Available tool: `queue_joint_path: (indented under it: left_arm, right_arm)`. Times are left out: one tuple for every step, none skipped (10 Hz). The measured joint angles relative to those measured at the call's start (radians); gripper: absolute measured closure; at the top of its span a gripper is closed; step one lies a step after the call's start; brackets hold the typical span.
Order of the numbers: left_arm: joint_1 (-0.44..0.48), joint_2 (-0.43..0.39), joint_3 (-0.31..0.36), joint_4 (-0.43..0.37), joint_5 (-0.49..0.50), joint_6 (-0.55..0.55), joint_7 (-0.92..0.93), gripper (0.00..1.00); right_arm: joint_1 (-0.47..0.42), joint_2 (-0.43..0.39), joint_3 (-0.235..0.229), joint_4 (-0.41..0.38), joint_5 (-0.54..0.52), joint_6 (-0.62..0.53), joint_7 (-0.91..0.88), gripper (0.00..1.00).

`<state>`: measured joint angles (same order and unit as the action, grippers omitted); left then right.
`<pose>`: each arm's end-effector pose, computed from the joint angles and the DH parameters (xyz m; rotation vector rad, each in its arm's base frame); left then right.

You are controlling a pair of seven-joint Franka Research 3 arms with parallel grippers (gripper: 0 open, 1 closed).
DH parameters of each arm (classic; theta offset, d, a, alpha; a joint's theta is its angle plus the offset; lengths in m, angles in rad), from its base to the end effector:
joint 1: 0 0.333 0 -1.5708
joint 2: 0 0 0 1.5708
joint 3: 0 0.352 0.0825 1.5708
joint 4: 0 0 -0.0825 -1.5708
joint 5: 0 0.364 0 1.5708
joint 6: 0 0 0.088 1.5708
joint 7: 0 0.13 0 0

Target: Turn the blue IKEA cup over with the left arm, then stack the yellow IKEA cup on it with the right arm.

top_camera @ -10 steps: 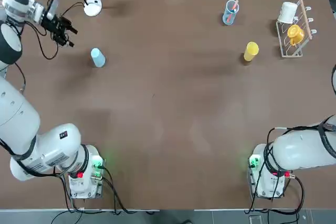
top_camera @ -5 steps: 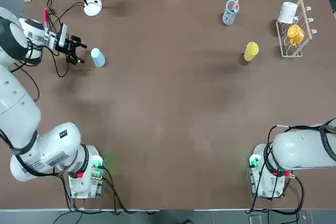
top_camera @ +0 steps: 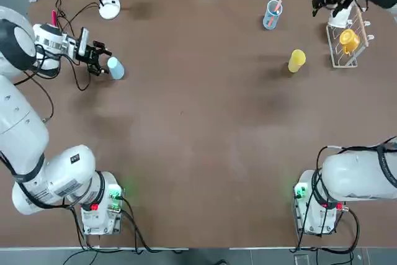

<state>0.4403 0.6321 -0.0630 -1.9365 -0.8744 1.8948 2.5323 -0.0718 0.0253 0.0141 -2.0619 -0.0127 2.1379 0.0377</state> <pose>0.5460 0.1386 0.1725 1.6383 -1.6224 0.8191 0.5422 -0.0322 0.4494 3.1265 -0.1390 0.0792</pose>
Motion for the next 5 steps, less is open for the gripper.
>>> queue_joint_path:
  left_arm:
    - [0.0, 0.006, -0.001, -0.01, 0.0, 0.01, 0.004, 0.01]
    - [0.001, 0.01, -0.001, -0.013, 0.0, 0.013, 0.013, 0.01]
    - [0.001, 0.015, -0.003, -0.014, 0.0, 0.013, 0.021, 0.01]
    - [0.002, 0.021, -0.013, -0.014, -0.004, 0.013, 0.023, 0.01]
    - [0.001, 0.025, -0.027, -0.014, -0.017, 0.015, 0.023, 0.01]
  right_arm:
    - [-0.005, 0.015, 0.0, -0.066, 0.0, 0.098, -0.001, 0.0]
    - [-0.006, 0.029, 0.0, -0.123, 0.0, 0.184, -0.002, 0.0]
    - [-0.008, 0.042, 0.0, -0.163, 0.0, 0.237, -0.002, 0.0]
    - [-0.013, 0.056, 0.0, -0.191, 0.0, 0.277, -0.002, 0.0]
    - [-0.017, 0.072, -0.001, -0.218, 0.0, 0.32, -0.002, 0.0]
